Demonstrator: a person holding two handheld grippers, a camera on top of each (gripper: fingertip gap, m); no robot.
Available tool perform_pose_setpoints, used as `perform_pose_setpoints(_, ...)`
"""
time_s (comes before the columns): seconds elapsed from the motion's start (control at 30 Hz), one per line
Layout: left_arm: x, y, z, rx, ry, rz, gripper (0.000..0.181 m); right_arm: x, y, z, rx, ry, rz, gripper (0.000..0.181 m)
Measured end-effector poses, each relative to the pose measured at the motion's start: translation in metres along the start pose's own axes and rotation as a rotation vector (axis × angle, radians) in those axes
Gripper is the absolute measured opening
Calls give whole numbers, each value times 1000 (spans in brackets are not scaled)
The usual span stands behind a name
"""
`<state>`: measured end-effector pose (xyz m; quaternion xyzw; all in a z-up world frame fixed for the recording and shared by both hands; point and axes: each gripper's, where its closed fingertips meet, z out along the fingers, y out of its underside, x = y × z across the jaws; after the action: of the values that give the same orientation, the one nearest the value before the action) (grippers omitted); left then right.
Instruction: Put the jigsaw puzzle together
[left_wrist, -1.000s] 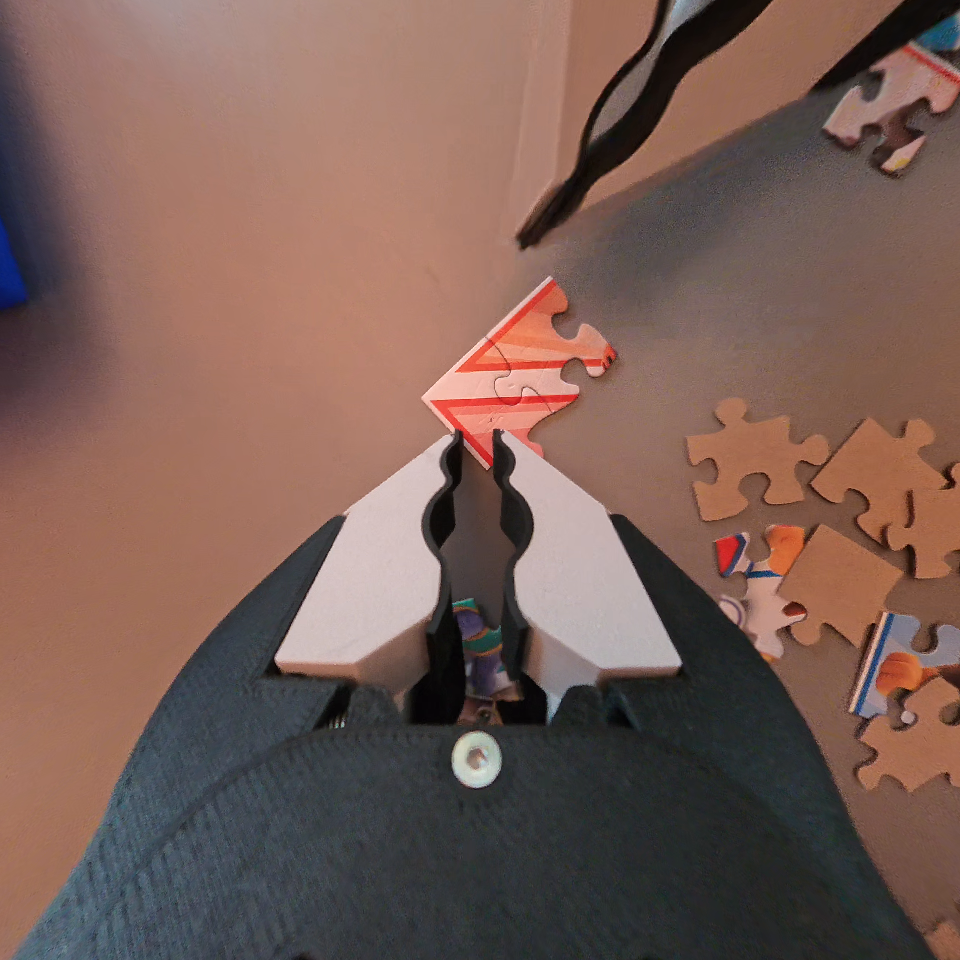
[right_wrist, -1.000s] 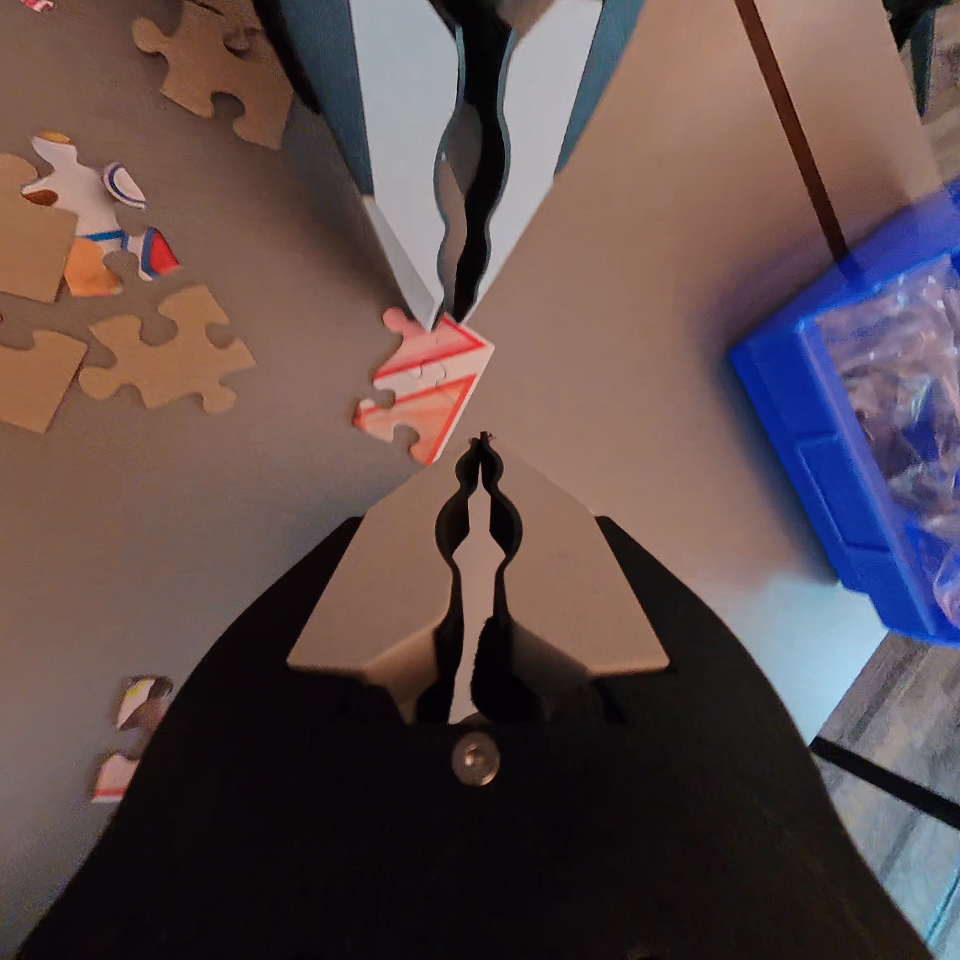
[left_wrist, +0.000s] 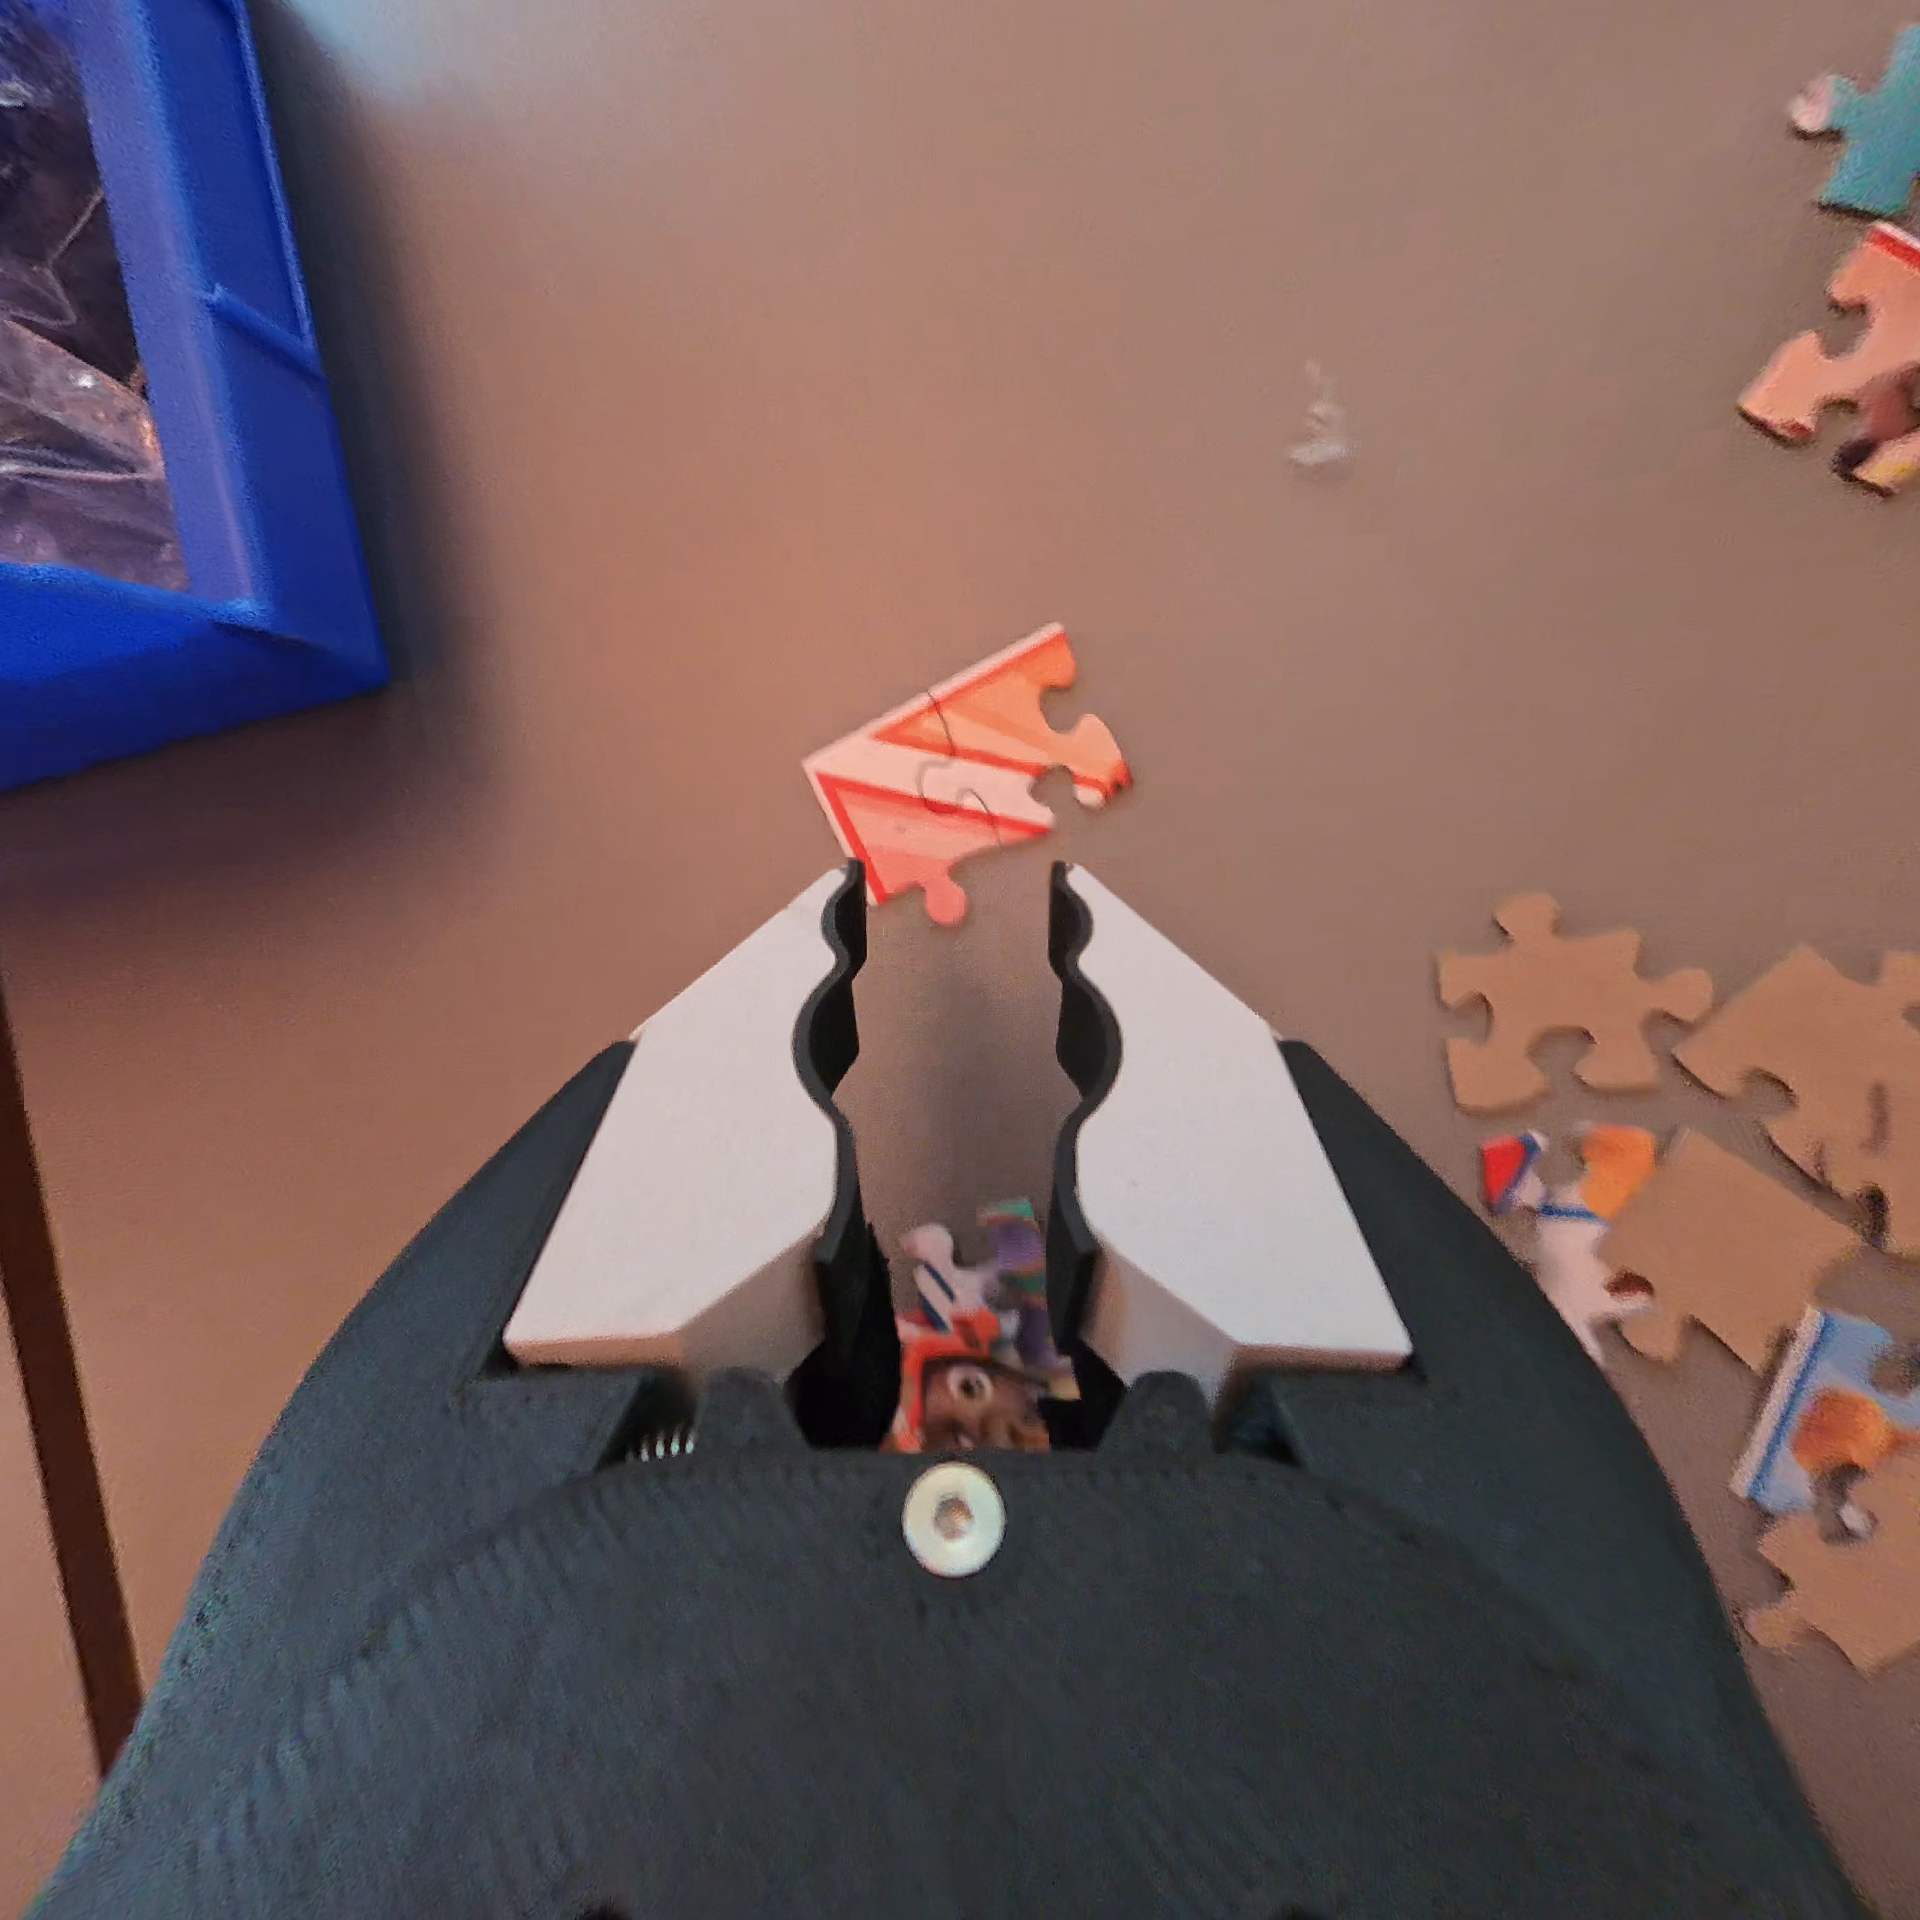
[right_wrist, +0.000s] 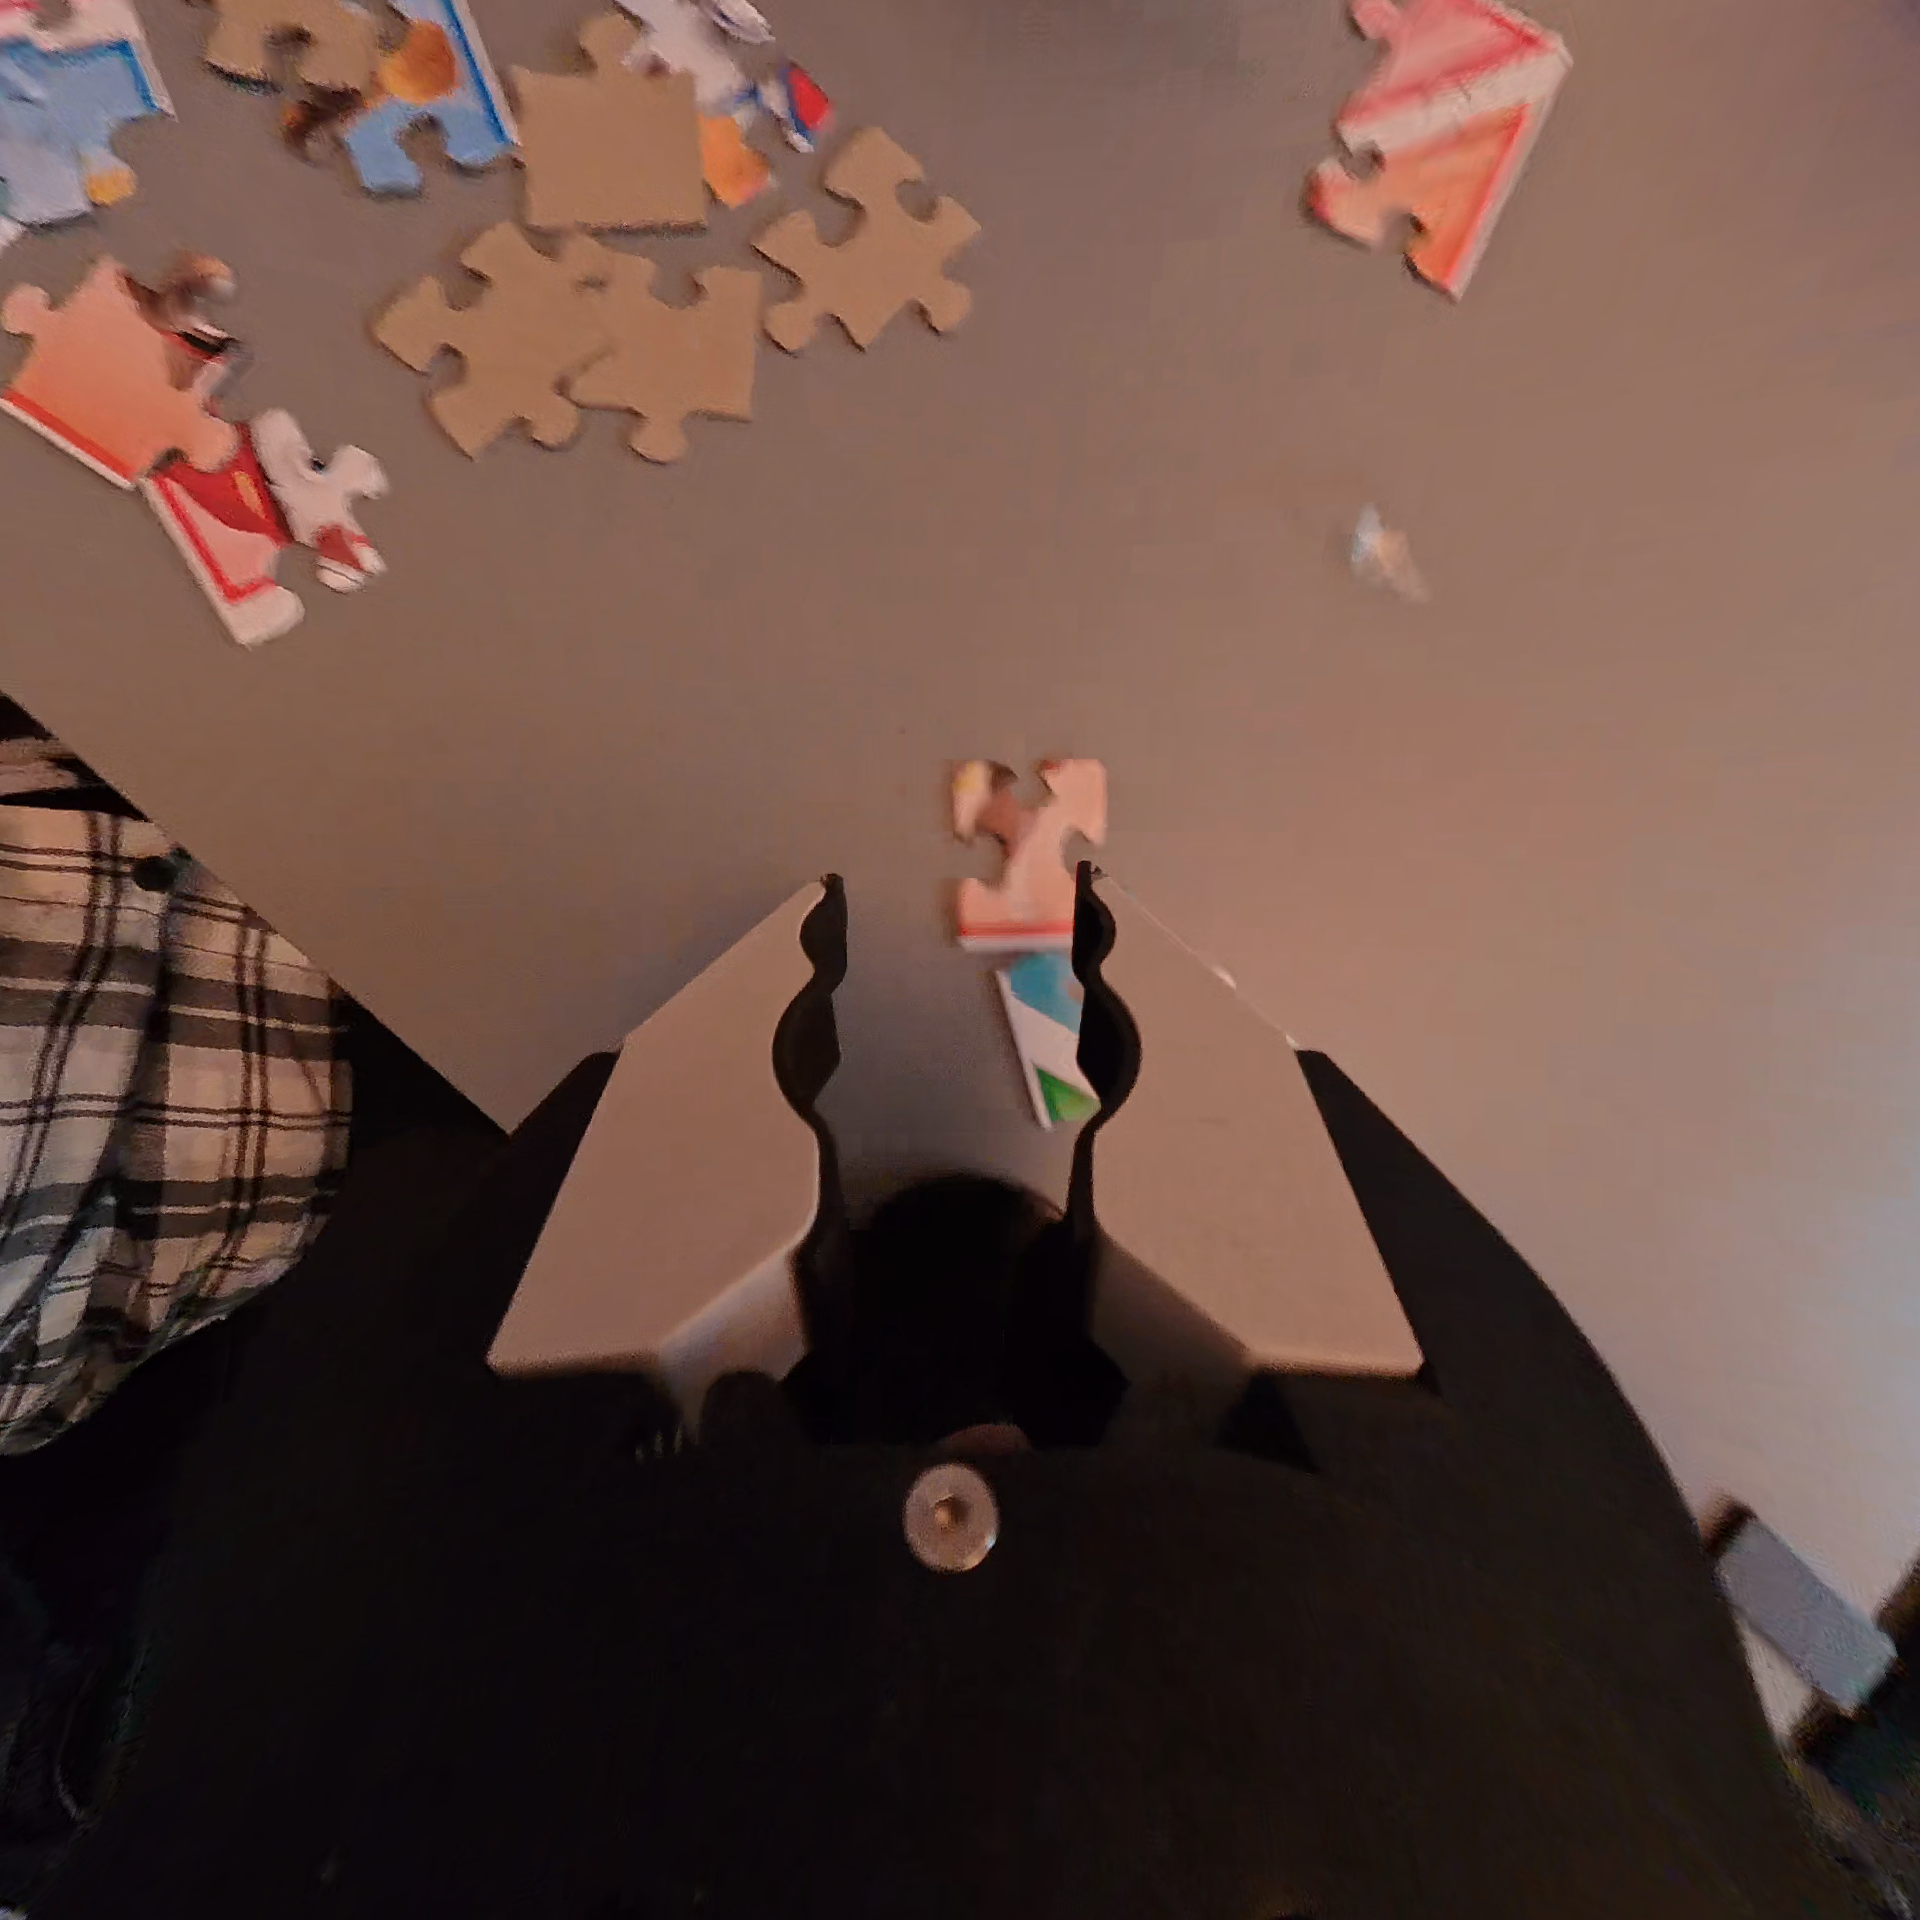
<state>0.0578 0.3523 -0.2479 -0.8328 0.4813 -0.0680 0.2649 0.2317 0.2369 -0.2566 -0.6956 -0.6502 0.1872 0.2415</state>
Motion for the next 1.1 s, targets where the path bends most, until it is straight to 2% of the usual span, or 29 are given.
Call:
perform_pose_setpoints(0.17,43,23,-42,30,79,-36,34,-27,-53,33,83,-39,-83,43)
perform_pose_setpoints(0.3,67,67,-60,-32,64,-66,33,-24,-87,71,76,-48,-104,42)
perform_pose_setpoints(0.47,63,120,-77,-56,-49,-195,30,-6,-131,94,88,-19,-140,39)
perform_pose_setpoints(0.57,58,136,-81,-37,-91,-249,30,12,-162,112,109,9,-142,40)
perform_pose_setpoints(0.67,47,139,-83,-15,-154,-252,31,26,-184,138,89,16,-164,45)
perform_pose_setpoints(0.77,35,127,-80,42,-184,-267,30,37,-196,162,57,-5,-148,46)
perform_pose_setpoints(0.87,26,125,-67,15,-207,-253,31,32,-204,170,81,-103,-109,28)
perform_pose_setpoints(0.97,31,124,-58,-3,-174,-228,31,37,-207,172,118,-96,-103,19)
perform_pose_setpoints(1.0,38,122,-56,12,-134,-224,31,41,-209,172,139,-62,-116,5)
perform_pose_setpoints(1.03,46,120,-55,25,-83,-223,32,43,-209,173,157,-45,-127,0)
perform_pose_setpoints(1.1,61,115,-54,42,-20,-192,34,40,-211,169,180,-77,-102,18)
